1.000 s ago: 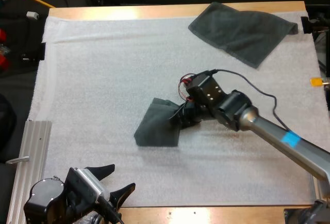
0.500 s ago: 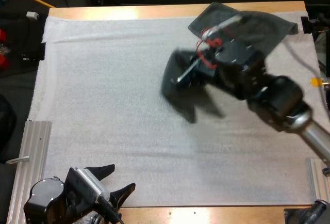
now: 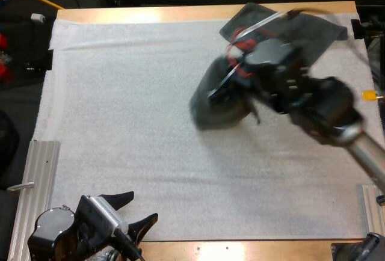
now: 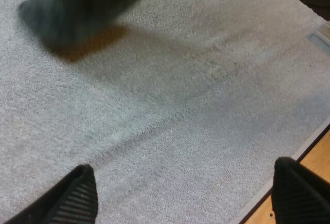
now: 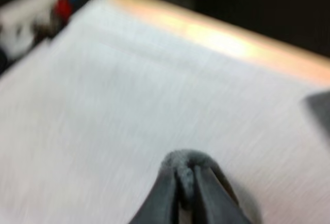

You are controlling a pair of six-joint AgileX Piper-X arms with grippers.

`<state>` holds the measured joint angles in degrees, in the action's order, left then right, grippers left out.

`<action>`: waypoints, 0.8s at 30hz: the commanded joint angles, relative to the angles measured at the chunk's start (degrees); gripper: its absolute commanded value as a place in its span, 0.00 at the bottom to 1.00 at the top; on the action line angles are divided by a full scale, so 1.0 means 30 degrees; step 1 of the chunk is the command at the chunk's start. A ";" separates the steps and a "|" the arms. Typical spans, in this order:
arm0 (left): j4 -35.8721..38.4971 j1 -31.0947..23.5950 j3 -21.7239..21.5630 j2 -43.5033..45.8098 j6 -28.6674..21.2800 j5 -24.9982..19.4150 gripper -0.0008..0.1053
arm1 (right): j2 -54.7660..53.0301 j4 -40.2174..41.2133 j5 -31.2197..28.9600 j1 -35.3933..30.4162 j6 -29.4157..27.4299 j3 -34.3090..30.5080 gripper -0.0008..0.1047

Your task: Pick towel from pile, fold and stack

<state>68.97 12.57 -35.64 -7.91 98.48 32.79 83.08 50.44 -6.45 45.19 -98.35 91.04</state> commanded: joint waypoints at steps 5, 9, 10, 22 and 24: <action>-0.0048 0.0080 -0.0174 -0.0015 0.0011 0.0139 0.66 | 0.2316 0.0075 0.2398 0.1659 0.0614 -0.0941 0.01; -0.0048 0.0080 -0.0174 -0.0015 0.0011 0.0139 0.66 | 0.3348 -0.1650 0.3101 0.2816 0.0620 -0.0936 0.01; -0.0048 0.0080 -0.0174 -0.0015 0.0011 0.0139 0.66 | 0.3471 -0.2547 0.3132 0.3120 0.0663 -0.0936 0.01; -0.0075 0.0080 -0.0174 -0.0015 0.0011 0.0139 0.66 | 0.3485 -0.5713 0.4949 0.3436 0.1733 -0.0936 0.12; -0.0075 0.0080 -0.0174 -0.0015 0.0011 0.0139 0.66 | 0.3485 -0.5364 0.4647 0.3436 0.1676 -0.0936 0.30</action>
<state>68.97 12.57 -35.64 -7.91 98.48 32.79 94.23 33.96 7.63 55.76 -92.94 87.71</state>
